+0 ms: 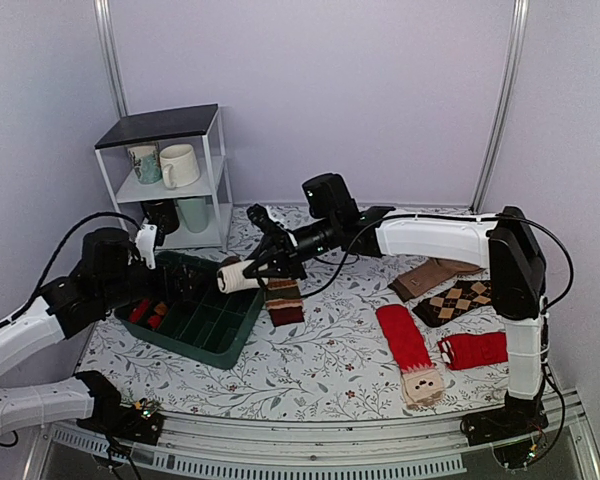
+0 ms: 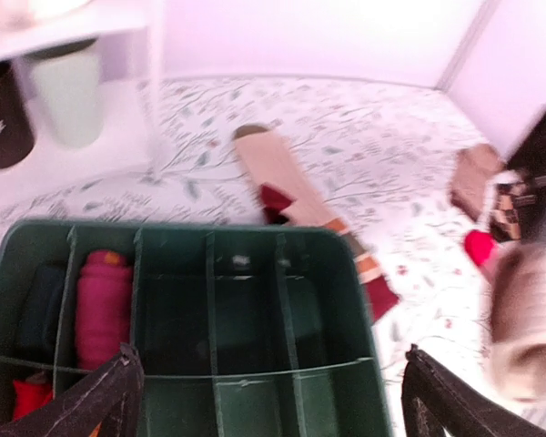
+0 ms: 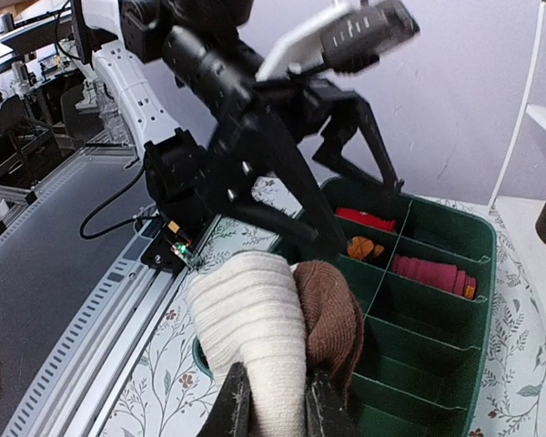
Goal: Roll the socks
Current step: Pass from the right arm to the left
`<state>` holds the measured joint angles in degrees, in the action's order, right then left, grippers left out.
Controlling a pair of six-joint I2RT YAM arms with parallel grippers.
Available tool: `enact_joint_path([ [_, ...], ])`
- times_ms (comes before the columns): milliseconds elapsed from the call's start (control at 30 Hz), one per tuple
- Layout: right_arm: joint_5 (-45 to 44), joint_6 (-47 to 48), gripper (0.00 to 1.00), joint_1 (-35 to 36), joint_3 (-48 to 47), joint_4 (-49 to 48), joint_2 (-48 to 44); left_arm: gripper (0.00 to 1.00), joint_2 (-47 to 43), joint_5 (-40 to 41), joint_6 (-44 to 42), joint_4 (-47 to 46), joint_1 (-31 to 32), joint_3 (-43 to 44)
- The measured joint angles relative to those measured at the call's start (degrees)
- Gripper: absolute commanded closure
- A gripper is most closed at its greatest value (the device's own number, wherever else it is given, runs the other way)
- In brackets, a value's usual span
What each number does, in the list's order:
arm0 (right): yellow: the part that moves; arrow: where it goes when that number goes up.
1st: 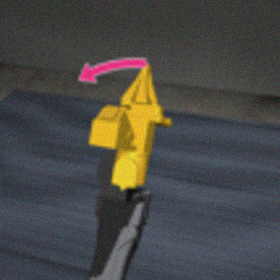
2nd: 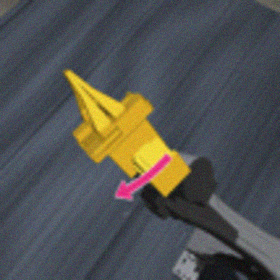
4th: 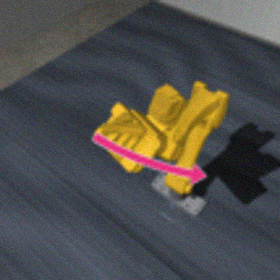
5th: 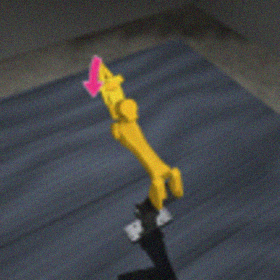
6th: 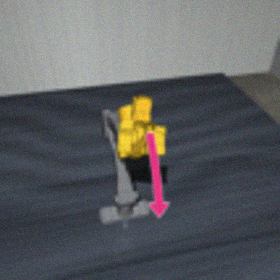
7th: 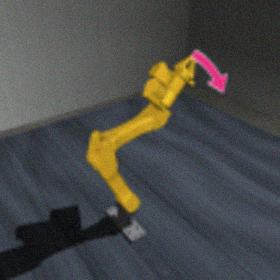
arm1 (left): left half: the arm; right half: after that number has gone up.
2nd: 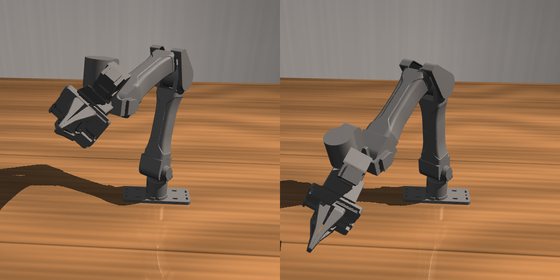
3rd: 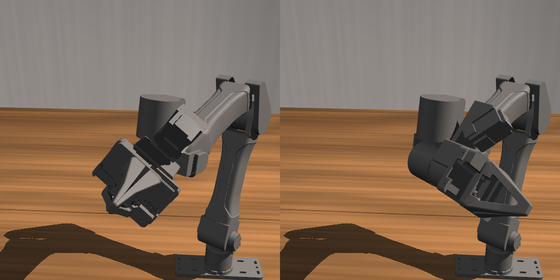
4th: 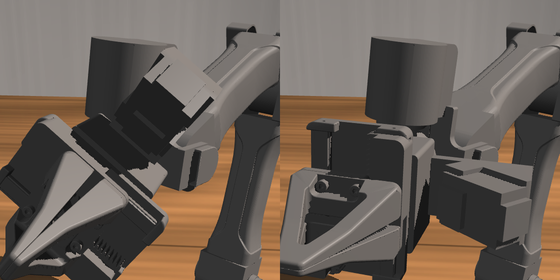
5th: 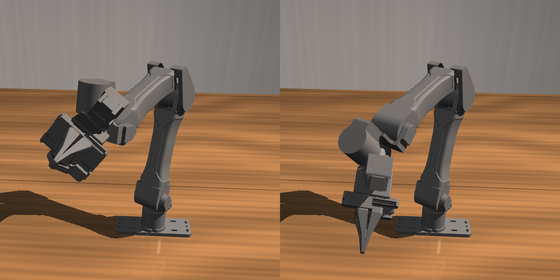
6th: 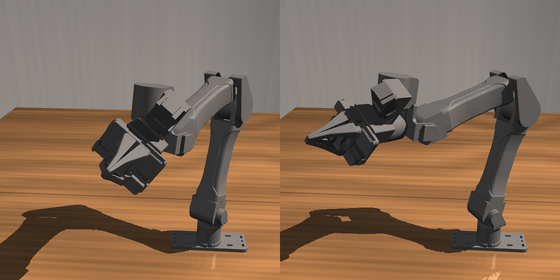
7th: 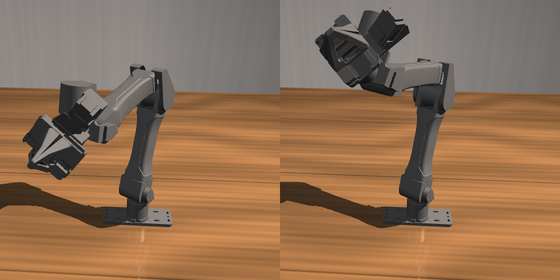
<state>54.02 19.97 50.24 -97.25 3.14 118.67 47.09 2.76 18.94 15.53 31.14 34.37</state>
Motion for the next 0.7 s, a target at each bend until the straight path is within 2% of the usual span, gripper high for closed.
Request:
enact_joint_path([
  [167,0.5,4.2,0.96,0.0,-0.2,5.1,1.4,0.01,-4.9,-10.5,-4.2,-1.6,0.0,1.5],
  [300,0.5,6.8,0.96,0.0,-0.4,8.1,1.4,0.01,-5.0,-20.3,-6.5,-4.7,0.2,1.9],
  [567,0.1,10.7,0.96,0.4,-0.5,12.7,1.4,0.01,-3.1,-29.4,-8.7,-12.0,0.6,-0.3],
  [700,0.0,11.8,0.96,0.5,-0.5,13.8,1.4,0.01,1.0,-32.3,-10.1,-14.2,0.8,-0.1],
])
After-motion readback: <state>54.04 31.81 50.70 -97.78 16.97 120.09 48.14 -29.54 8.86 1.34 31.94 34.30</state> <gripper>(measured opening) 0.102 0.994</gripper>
